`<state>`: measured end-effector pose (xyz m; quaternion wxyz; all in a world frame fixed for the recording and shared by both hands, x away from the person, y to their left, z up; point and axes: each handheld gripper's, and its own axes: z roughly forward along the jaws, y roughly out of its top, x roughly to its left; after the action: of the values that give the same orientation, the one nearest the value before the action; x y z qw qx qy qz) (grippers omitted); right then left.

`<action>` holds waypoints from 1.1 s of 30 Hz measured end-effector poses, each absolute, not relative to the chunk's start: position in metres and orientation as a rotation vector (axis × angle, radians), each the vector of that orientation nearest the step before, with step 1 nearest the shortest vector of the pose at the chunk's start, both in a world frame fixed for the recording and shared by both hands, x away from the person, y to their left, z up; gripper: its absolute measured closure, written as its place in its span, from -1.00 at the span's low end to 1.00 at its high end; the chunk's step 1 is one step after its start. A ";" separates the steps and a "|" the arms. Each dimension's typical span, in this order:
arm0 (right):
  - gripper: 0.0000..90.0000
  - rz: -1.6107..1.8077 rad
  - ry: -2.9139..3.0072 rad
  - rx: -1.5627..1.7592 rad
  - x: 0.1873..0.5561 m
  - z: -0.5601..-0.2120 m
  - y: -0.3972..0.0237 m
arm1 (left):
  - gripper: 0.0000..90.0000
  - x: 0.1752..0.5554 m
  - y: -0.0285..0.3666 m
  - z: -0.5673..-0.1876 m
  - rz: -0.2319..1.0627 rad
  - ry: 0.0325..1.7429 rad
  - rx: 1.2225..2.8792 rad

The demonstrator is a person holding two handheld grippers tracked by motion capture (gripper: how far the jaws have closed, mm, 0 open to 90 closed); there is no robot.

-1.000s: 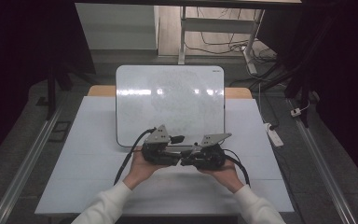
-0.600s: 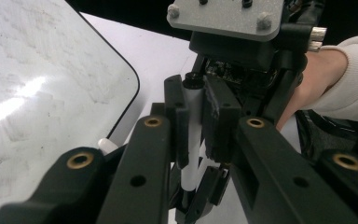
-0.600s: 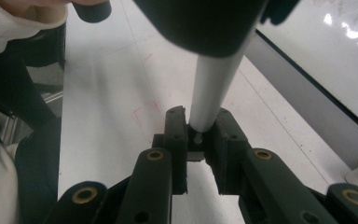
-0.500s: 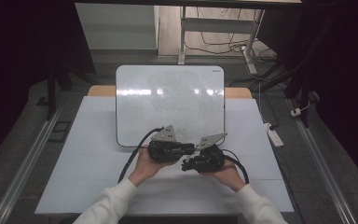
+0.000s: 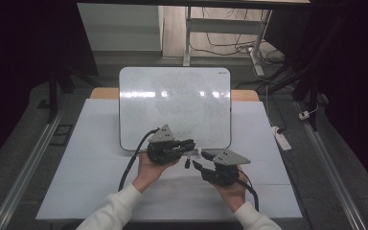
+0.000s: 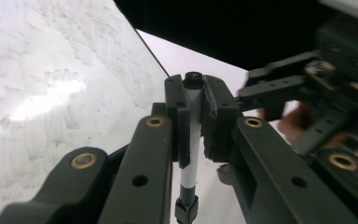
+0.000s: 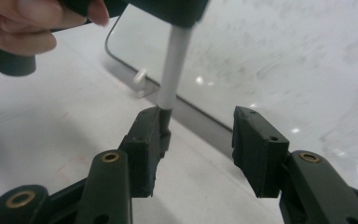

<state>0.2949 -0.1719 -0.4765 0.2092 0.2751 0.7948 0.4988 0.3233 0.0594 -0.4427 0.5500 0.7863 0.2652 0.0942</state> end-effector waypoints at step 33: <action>0.80 1.274 2.070 0.914 0.317 -0.455 -0.180 | -0.01 0.302 0.095 -0.447 0.304 0.717 1.850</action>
<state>0.3172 -0.1795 -0.4546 0.2690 0.3389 0.7678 0.4726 0.3017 0.0946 -0.4470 0.5371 0.7775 0.3012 0.1278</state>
